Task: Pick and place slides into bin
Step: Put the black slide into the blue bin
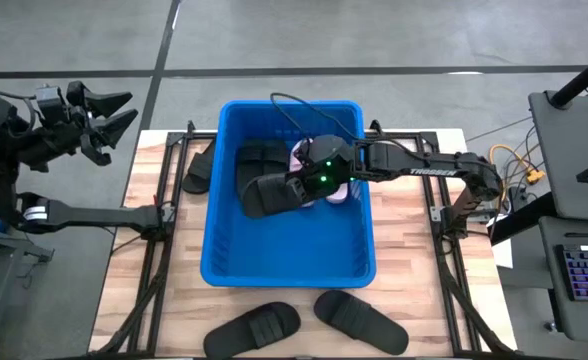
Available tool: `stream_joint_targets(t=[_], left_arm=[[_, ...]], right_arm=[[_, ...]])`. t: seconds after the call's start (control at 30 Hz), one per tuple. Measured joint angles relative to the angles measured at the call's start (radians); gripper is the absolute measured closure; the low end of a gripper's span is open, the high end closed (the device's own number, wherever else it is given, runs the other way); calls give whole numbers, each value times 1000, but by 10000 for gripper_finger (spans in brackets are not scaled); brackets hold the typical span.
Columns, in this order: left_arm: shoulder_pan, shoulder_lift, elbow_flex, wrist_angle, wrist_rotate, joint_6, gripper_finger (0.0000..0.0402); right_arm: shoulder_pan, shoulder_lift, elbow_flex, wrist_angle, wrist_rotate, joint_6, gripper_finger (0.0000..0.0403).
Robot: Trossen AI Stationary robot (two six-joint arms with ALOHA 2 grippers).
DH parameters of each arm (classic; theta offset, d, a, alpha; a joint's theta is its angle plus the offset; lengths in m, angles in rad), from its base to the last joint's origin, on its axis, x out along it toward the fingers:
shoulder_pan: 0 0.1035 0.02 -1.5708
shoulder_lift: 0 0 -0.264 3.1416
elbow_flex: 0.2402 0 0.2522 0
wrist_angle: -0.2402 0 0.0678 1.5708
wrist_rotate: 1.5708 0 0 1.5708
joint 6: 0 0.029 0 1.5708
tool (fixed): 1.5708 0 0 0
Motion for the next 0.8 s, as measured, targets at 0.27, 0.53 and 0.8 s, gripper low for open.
stream_joint_targets(t=[0.27,0.53,0.8], left_arm=[[0,0,0,1,-2,10,176],[0,-2,0,4,-3,10,176],[0,-5,0,4,-3,35,176]], right_arm=[[-36,-2,-124,271,-76,223,391],[-46,5,-190,264,-69,391,391],[-51,39,-290,264,-67,523,391]])
